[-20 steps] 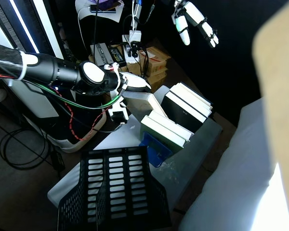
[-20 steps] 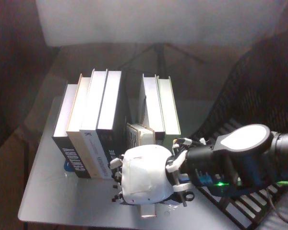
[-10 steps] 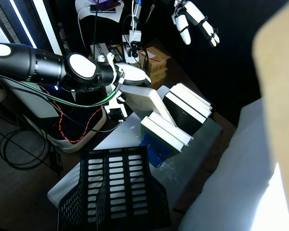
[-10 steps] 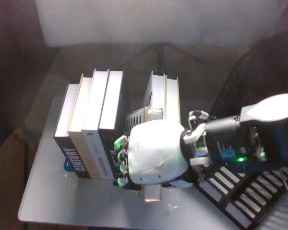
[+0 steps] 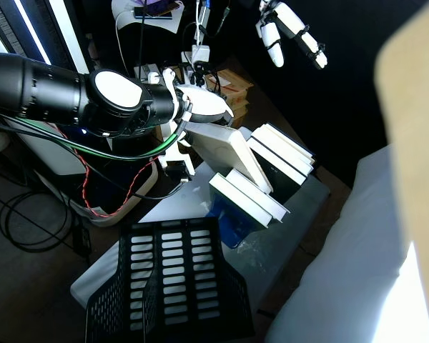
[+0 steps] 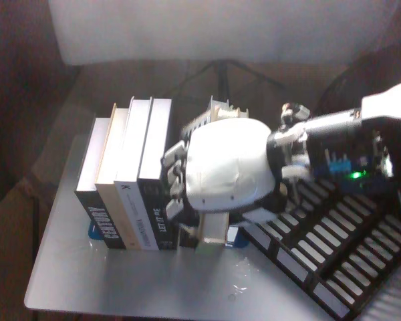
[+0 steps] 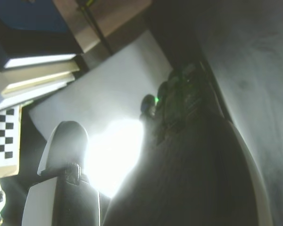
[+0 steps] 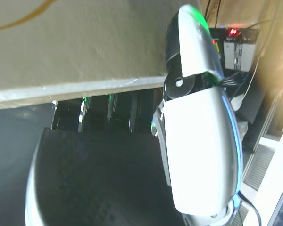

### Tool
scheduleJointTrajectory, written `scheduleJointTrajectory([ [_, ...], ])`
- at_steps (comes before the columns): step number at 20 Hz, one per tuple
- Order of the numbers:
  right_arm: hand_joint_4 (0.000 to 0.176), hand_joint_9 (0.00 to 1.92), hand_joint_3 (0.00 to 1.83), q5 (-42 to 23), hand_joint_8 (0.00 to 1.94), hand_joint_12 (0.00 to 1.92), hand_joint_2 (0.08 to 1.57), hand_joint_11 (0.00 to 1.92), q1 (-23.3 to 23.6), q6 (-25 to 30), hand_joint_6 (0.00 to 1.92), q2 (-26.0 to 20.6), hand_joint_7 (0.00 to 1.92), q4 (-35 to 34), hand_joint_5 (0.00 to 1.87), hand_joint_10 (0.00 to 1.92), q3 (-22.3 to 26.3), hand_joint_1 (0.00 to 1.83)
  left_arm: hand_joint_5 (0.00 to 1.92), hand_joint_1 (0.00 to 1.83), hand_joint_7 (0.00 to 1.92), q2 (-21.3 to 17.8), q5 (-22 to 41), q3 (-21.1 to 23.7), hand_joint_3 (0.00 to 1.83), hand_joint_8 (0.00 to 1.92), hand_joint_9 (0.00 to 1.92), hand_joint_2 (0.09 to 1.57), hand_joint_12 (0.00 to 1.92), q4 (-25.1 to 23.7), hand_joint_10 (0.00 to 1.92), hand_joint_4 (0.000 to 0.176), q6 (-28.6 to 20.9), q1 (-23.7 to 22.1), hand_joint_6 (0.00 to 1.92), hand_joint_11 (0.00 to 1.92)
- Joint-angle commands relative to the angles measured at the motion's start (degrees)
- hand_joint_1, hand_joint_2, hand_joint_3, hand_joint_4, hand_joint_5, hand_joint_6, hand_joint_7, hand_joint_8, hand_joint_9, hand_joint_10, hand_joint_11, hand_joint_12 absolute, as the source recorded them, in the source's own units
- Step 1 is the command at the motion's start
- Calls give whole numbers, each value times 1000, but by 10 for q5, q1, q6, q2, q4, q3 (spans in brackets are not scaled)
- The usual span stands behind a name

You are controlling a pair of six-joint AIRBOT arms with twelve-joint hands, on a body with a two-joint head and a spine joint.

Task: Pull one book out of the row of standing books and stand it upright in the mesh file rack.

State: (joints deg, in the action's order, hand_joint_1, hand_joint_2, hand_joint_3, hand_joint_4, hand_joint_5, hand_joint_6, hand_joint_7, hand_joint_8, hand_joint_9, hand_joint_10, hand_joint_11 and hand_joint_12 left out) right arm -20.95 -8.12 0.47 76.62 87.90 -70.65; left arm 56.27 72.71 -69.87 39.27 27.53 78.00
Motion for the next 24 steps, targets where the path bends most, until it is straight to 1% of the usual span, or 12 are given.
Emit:
scheduleJointTrajectory([
  [1, 0, 815, 0, 6, 1105, 1809, 1166, 563, 8, 1, 1101, -12, 929, -11, 804, 1471, -2, 1366, 40, 428, 0, 0, 66, -4, 5, 0, 0, 1350, 0, 11, 0, 78, -1, -2, 0, 0],
  [4, 0, 759, 6, 0, 1220, 1913, 1190, 498, 29, 5, 1177, -21, 874, -11, 758, 1533, -2, 1355, 40, 412, 0, 3, 66, -7, 6, 0, 0, 1356, 0, 11, 0, 80, -1, -6, 3, 0],
  [6, 0, 797, 0, -3, 1198, 1832, 1181, 545, 42, 24, 1152, -24, 882, -2, 772, 1482, -9, 1360, 49, 424, 0, 6, 63, -9, 2, 0, 0, 1349, 0, 6, 0, 76, -1, -12, 6, 0],
  [8, 0, 809, 0, -12, 1152, 1758, 1172, 624, 54, 54, 1134, -28, 899, 12, 793, 1465, -17, 1363, 60, 455, 0, 7, 60, -11, 0, 0, 0, 1347, 0, 3, 0, 59, 0, -16, 8, 0],
  [10, 0, 775, 2, -22, 1168, 1825, 1180, 552, 80, 99, 1169, -34, 900, 43, 771, 1500, -24, 1361, 71, 466, 0, 6, 61, -11, 0, 0, 0, 1342, 0, 3, 0, 62, -1, -17, 12, 0],
  [13, 0, 817, 0, -23, 1241, 1783, 1180, 696, 105, 109, 1097, -48, 865, 64, 777, 1481, -17, 1363, 66, 445, 0, 6, 61, -11, 1, 0, 0, 1346, 0, 2, 0, 65, -1, -17, 6, 0],
  [16, 0, 840, 0, -24, 1145, 1689, 1169, 693, 130, 123, 1210, -58, 839, 80, 830, 1388, -14, 1361, 71, 457, 0, 6, 61, -11, 1, 0, 0, 1349, 0, 1, 0, 58, -1, -18, 7, 0],
  [19, 0, 751, 5, -25, 1217, 1750, 1193, 543, 154, 124, 1280, -65, 810, 78, 800, 1458, -15, 1350, 65, 454, 0, 6, 61, -11, 0, 0, 0, 1347, 0, 0, 0, 60, -4, -20, 3, 0],
  [20, 0, 677, 4, -25, 1273, 1845, 1218, 389, 162, 124, 1329, -65, 785, 78, 770, 1537, -17, 1341, 71, 474, 0, 6, 60, -11, 0, 0, 0, 1344, 0, -1, 0, 63, -4, -22, 5, 0],
  [22, 0, 680, 3, -25, 1342, 1905, 1230, 425, 178, 127, 1307, -67, 749, 78, 746, 1599, -21, 1338, 73, 474, 0, 5, 59, -11, 0, 0, 0, 1341, 0, -4, 0, 63, -4, -25, 5, 0],
  [23, 0, 424, 4, -25, 1371, 1918, 1237, 93, 186, 127, 1351, -70, 712, 79, 795, 1446, -23, 1198, 67, 477, 0, 5, 59, -11, 0, 0, 0, 1343, 0, -5, 0, 64, -3, -26, 3, 0],
  [24, 0, 362, 6, -24, 1412, 1920, 1249, 18, 193, 127, 1372, -73, 656, 77, 812, 1405, -24, 1173, 60, 473, 0, 5, 59, -11, 0, 0, 0, 1343, 0, -5, 0, 66, -3, -28, 0, 0],
])
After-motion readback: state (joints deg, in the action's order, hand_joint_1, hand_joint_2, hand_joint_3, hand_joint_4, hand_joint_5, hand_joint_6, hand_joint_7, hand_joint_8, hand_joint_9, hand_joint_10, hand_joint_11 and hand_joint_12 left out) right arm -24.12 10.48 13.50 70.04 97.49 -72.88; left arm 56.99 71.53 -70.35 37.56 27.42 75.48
